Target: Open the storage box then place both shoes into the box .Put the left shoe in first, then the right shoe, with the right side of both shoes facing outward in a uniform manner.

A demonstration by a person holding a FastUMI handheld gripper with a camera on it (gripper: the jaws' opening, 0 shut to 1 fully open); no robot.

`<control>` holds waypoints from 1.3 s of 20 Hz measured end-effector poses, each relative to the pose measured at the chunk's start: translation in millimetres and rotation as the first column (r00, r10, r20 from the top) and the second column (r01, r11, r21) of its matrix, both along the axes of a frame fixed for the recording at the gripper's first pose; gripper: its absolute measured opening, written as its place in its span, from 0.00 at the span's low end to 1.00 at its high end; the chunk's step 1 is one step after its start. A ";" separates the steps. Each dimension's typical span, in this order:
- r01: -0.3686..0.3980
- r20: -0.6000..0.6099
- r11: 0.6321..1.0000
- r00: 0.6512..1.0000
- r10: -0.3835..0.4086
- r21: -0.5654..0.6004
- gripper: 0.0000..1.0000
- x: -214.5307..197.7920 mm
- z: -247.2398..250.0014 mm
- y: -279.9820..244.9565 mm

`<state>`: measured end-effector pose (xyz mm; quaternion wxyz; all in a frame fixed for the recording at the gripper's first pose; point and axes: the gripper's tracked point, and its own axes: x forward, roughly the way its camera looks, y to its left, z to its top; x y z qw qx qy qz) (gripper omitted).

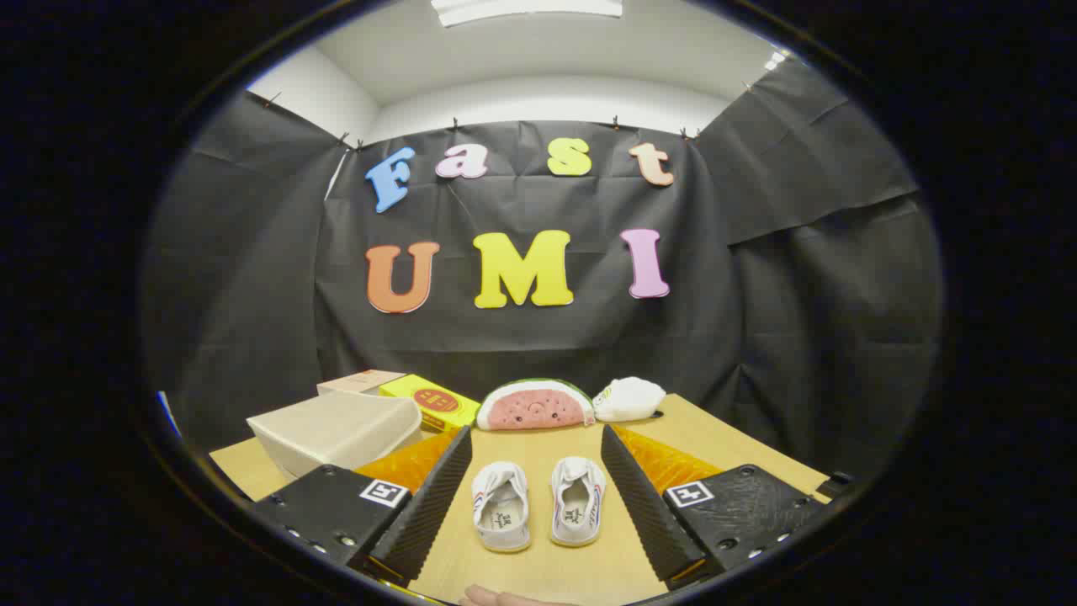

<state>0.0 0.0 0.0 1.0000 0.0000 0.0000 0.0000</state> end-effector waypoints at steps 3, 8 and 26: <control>0.022 -0.011 1.000 1.000 -0.022 0.012 0.95 1.0 -5.3 -11.2; 0.042 -0.036 0.999 0.998 -0.041 0.010 0.95 5.4 -13.3 -18.9; -0.212 -0.124 0.973 0.967 0.223 0.095 0.95 81.5 -33.5 57.0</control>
